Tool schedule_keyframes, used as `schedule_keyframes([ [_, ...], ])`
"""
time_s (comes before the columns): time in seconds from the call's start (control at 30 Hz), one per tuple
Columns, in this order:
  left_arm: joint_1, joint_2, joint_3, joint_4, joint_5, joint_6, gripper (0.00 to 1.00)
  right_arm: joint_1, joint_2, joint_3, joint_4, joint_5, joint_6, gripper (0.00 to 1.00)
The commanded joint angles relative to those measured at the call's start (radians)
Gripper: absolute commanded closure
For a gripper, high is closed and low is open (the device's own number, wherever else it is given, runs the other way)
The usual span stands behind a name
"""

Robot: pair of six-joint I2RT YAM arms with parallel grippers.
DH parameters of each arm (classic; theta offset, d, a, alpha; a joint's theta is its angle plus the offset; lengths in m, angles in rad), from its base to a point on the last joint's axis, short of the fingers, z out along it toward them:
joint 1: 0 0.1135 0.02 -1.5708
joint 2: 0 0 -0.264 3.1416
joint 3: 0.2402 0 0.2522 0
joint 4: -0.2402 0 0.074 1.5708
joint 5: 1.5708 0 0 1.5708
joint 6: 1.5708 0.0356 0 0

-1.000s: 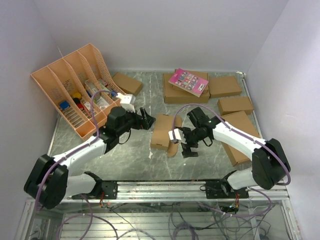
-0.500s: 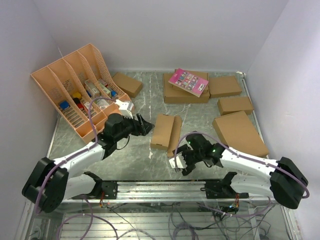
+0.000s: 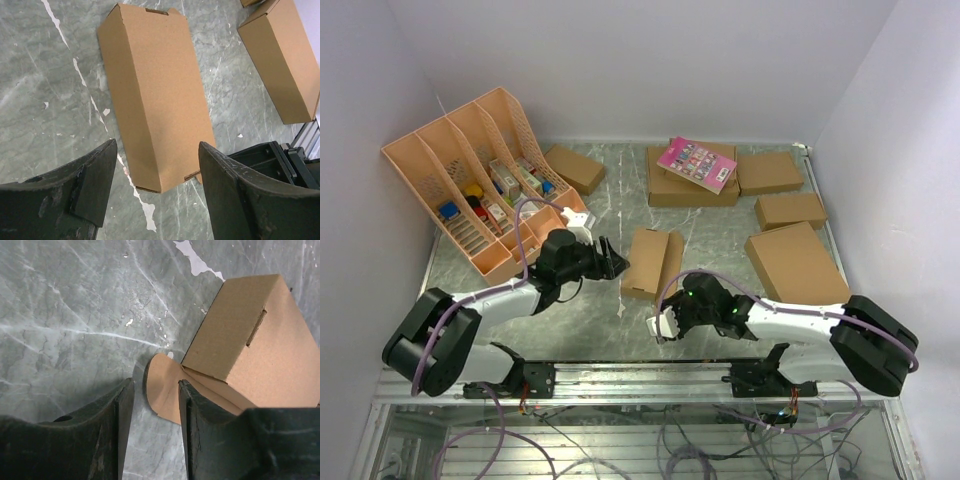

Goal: Fold the paper box

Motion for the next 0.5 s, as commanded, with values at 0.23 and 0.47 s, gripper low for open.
schedule_keyframes([
  [0.23,0.005,0.073,-0.038,0.135,0.037,0.005,0.25,0.025,0.043,-0.055,0.159,0.076,-0.007,0.70],
  [0.47,0.005,0.156,-0.042,0.188,0.066,0.012,0.27,0.024,0.032,-0.029,0.128,0.084,0.053,0.85],
])
